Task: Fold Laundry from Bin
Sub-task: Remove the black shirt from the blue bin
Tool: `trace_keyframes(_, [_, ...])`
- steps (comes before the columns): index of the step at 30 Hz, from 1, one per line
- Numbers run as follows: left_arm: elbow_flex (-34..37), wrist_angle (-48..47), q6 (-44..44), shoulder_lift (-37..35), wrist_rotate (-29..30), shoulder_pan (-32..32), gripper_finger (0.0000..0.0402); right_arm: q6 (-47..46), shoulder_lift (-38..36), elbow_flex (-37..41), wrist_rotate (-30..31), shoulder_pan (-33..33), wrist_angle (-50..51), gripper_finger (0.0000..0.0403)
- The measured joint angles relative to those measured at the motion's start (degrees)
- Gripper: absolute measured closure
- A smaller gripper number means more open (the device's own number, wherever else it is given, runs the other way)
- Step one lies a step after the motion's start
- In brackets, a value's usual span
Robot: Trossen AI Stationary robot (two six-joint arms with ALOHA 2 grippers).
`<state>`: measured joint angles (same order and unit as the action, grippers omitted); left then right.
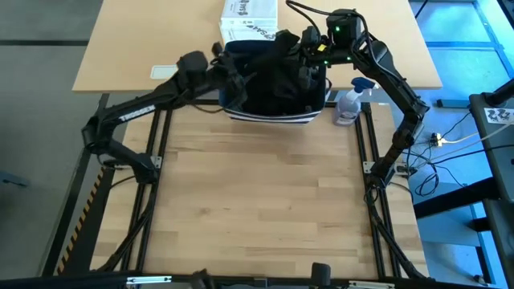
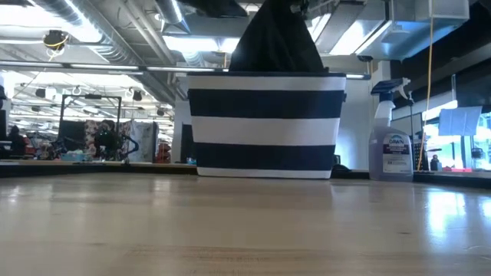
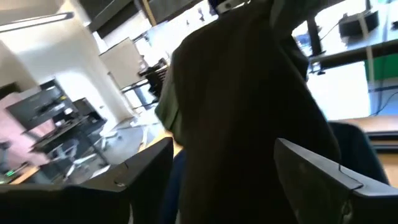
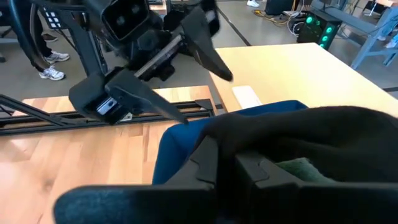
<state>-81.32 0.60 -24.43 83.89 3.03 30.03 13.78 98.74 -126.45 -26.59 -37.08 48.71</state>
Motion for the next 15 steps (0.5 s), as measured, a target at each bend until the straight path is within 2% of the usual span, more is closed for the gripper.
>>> trace_keyframes(7, [-3.3,-1.13,-0.45,5.98,-3.8,0.38,0.0135,0.44,0.0,0.0,0.0,0.0,0.74,0.0387])
trace_keyframes(12, [-3.3,-0.63,-3.24,6.82,0.29,0.38,0.0158,1.33,0.02,0.0,0.01,-0.02,1.5,0.0387])
trace_keyframes(15, [-3.32,-0.32,-4.53,6.8,1.37,0.32,0.0194,1.58,0.02,0.0,0.02,-0.02,1.73,0.0387])
